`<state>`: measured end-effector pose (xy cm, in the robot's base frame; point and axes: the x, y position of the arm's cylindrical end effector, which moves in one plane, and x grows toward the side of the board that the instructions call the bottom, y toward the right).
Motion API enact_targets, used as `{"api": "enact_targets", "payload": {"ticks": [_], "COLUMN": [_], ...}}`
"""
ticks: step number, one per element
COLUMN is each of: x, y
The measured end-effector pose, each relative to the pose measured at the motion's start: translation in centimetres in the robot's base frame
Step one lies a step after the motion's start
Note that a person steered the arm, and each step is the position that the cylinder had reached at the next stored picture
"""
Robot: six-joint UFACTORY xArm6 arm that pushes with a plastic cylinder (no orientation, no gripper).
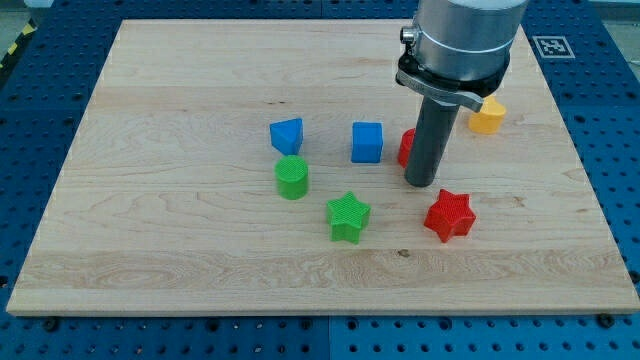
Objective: Place the green circle to the bottom of the heart
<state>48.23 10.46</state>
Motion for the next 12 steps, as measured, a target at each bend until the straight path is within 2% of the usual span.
{"api": "enact_targets", "payload": {"ticks": [4, 6, 8, 9, 12], "x": [4.7, 4.3, 0.9, 0.8, 0.8], "y": [-8.3, -19.8, -20.5, -20.5, -12.6]}}
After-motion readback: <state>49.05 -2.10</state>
